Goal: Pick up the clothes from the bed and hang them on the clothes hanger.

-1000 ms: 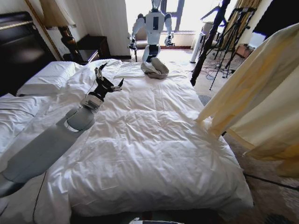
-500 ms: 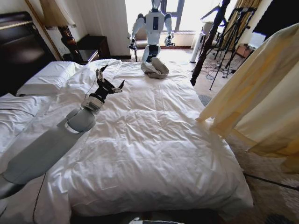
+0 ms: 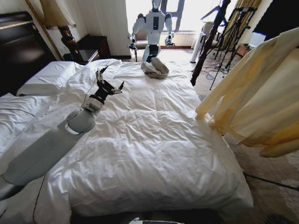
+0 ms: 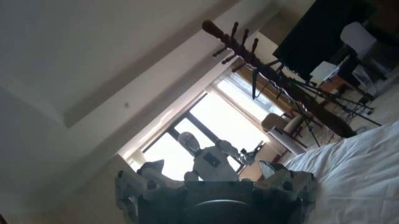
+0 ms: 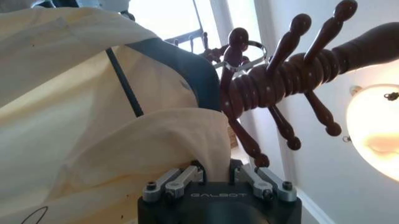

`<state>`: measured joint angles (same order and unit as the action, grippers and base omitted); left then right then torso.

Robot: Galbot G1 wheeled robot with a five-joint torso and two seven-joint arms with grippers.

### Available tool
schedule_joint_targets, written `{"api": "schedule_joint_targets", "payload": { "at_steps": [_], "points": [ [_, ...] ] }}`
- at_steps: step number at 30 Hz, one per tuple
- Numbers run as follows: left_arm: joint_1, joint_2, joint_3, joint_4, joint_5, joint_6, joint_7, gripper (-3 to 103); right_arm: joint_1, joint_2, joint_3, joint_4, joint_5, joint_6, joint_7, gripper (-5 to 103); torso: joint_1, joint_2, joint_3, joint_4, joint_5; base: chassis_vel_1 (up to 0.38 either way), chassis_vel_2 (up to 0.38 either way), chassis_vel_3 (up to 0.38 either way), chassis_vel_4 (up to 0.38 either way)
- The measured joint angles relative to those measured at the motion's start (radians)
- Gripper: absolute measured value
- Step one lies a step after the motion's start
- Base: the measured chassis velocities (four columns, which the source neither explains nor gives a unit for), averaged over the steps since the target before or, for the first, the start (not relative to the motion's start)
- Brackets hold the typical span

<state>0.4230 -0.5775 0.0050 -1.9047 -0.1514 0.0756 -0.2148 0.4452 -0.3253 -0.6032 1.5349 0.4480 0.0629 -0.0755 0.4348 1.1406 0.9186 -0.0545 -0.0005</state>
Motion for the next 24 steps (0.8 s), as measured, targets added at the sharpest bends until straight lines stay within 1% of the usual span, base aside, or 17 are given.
{"api": "schedule_joint_targets", "payload": {
  "at_steps": [9, 13, 18, 24],
  "points": [
    [0.006, -0.002, 0.000, 0.002, 0.002, -0.005, -0.001, 100, -0.011, 0.050, 0.007, -0.026, -0.028, -0.002, -0.003, 17, 0.000, 0.000, 0.000, 0.0003, 0.0000, 0.000, 0.000, 0.000, 0.000],
    [0.012, -0.003, -0.002, 0.006, 0.005, -0.011, -0.002, 100, -0.018, 0.075, 0.010, -0.030, -0.044, -0.008, -0.007, 17, 0.000, 0.000, 0.000, 0.0000, 0.0000, 0.000, 0.000, 0.000, 0.000],
    [0.021, -0.006, -0.004, 0.010, 0.010, -0.014, -0.003, 100, -0.020, 0.081, 0.004, -0.030, -0.051, -0.010, -0.007, 16, 0.000, 0.000, 0.000, -0.0001, 0.0000, 0.000, 0.000, 0.000, 0.000],
    [0.008, -0.015, -0.001, 0.024, 0.011, -0.016, -0.003, 100, -0.013, 0.068, -0.023, -0.030, -0.051, 0.002, 0.001, 16, 0.000, 0.000, 0.000, 0.0002, -0.0002, 0.000, 0.000, 0.000, 0.000]
  ]
}}
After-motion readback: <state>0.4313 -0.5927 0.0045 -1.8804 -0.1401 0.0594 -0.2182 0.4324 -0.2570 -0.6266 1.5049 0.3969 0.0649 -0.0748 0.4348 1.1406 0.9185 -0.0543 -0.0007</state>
